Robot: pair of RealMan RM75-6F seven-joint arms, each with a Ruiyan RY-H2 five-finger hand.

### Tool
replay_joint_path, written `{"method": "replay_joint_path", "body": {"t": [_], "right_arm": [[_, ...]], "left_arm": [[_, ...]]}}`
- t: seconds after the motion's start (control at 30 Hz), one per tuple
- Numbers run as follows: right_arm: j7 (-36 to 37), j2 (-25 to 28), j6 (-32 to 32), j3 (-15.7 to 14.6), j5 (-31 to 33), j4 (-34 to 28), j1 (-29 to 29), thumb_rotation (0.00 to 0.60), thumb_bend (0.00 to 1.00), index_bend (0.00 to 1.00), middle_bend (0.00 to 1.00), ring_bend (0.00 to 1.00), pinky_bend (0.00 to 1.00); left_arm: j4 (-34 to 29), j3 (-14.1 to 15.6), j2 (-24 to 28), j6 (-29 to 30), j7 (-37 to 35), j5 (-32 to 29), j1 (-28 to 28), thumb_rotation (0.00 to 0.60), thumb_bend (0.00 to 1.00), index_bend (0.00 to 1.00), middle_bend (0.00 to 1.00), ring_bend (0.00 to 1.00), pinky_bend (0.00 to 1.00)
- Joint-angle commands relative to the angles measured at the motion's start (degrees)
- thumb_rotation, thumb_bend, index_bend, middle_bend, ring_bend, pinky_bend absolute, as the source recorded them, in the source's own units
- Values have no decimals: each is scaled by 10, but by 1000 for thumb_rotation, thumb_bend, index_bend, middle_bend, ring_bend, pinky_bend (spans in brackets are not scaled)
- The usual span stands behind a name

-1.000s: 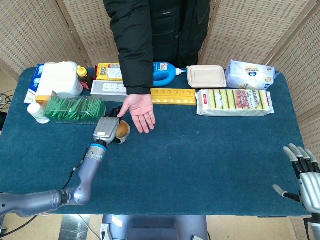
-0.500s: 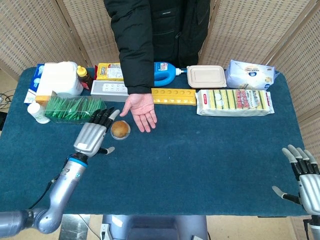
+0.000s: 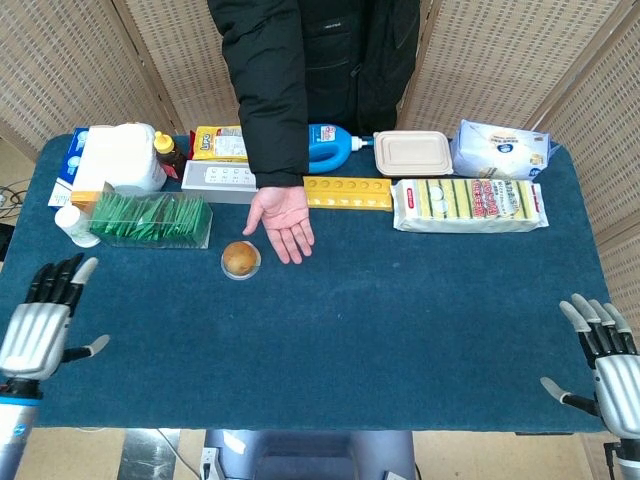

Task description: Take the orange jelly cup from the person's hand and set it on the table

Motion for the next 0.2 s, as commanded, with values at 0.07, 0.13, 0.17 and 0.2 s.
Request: {"method": "replay_joint_path", "body": {"t": [0.07, 0.13, 0.17, 0.2], "right_arm": [[-6, 0, 6, -1, -6, -2, -2, 600, 77, 0, 0, 17, 0], [-7, 0, 9, -2, -9, -3, -3, 600, 76, 0, 0, 17, 0], [-8, 0, 10, -2, -10, -3, -4, 600, 76, 0, 0, 17, 0], [-9, 0, 12, -3, -11, -3, -4, 600, 77, 0, 0, 17, 0]], "left_arm": [[114, 24, -5, 74, -134, 29, 97, 600, 53, 0, 0, 0, 9], [135, 23, -13, 81, -162, 35, 110, 600, 53, 0, 0, 0, 9], [144, 21, -16, 83, -171, 37, 115, 600, 53, 0, 0, 0, 9], [152, 20, -18, 84, -179, 39, 120, 600, 52, 0, 0, 0, 9]]}}
